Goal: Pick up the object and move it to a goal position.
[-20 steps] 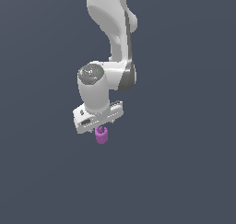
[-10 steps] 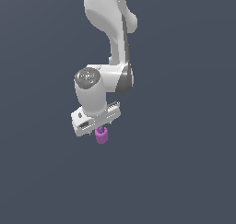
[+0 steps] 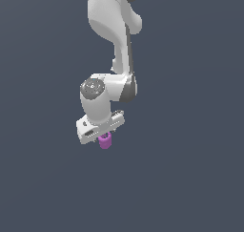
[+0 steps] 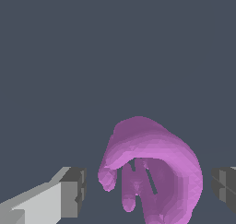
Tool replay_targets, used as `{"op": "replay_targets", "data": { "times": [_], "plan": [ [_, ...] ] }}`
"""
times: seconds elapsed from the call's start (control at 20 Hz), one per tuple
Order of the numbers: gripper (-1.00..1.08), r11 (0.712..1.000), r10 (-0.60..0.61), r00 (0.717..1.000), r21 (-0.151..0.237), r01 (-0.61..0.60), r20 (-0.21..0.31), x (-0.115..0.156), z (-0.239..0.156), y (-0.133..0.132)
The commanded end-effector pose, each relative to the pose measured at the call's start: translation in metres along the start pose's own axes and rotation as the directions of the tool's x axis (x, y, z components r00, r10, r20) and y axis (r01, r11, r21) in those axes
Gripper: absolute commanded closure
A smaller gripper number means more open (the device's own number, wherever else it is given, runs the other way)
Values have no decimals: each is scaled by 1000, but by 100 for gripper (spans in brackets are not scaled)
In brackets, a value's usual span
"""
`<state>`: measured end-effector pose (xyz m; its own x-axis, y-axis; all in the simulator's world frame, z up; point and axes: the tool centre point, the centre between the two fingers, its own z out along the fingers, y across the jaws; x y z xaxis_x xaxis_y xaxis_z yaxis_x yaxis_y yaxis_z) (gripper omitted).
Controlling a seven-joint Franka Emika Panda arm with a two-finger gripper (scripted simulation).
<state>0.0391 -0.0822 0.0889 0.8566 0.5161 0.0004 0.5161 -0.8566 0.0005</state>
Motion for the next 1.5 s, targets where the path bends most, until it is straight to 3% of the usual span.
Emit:
{"op": "replay_targets", "data": {
  "times": [0.0,0.35,0.4,1.05,1.45],
  "plan": [
    [-92,1000,-1,1000,0,1,0,-1,13,0],
    [-92,1000,-2,1000,0,2,0,1,22,0],
    [108,1000,-2,1000,0,2,0,1,22,0],
    [108,1000,-2,1000,0,2,0,4,21,-1],
    [108,1000,-2,1000,0,2,0,39,10,-22]
  ]
}}
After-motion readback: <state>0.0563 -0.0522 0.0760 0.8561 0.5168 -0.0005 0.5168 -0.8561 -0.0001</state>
